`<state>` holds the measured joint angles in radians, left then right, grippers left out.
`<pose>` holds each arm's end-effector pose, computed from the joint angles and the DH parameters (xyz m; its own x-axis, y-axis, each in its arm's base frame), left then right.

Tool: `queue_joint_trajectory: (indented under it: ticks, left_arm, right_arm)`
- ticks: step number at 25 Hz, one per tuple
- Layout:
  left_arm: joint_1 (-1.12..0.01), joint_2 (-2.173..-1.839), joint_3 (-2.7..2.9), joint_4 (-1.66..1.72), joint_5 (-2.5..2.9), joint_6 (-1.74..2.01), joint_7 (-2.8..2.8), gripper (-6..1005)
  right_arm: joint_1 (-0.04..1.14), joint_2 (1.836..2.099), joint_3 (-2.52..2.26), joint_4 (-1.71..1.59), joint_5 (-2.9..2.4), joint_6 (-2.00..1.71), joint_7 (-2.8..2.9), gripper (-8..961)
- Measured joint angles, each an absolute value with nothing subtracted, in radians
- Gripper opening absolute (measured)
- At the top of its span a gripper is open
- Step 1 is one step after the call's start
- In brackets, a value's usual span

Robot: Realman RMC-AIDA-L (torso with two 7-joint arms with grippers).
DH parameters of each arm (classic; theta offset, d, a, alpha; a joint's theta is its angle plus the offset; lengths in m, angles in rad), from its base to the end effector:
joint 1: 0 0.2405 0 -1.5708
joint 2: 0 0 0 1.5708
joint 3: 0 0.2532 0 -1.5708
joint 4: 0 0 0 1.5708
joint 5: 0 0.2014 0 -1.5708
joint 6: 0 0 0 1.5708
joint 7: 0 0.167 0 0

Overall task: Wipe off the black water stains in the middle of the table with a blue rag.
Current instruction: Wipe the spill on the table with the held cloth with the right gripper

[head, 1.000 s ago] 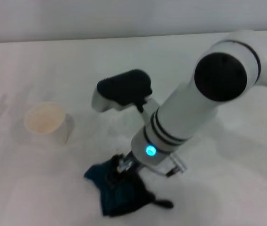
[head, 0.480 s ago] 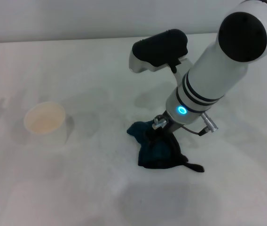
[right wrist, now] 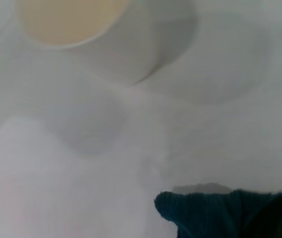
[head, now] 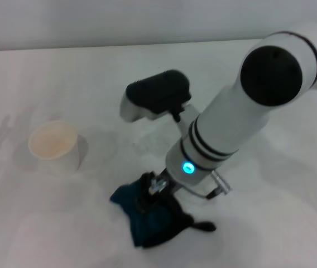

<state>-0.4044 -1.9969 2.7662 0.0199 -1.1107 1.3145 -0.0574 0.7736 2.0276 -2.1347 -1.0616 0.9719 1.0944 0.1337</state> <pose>-0.3438 0.3242 0.0192 0.8873 -0.1078 0.4484 0.4118 -0.2528 -0.8755 0.1563 0.2996 -0.1530 0.4922 -0.8485 0.1944 -0.7811 -0.5291 -0.3315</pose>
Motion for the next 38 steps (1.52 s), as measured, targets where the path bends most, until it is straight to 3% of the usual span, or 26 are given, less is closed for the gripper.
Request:
queue_joint_trajectory:
  ticks: [11,22,38]
  left_arm:
    - [-0.405,-1.995,2.773,0.024,-1.111,1.315,-0.057,877]
    - [-0.406,-1.994,2.770,0.021,-1.111,1.303,-0.057,876]
    - [-0.426,-2.012,2.767,-0.001,-1.121,1.289,-0.057,877]
  right_arm:
    - [0.714,2.025,-2.176,-1.089,1.095,1.070,0.064,86]
    - [0.591,2.017,-1.933,-1.253,0.766,1.314,0.118,87]
    - [0.879,2.028,-2.100,-0.946,1.002,1.031,0.063,87]
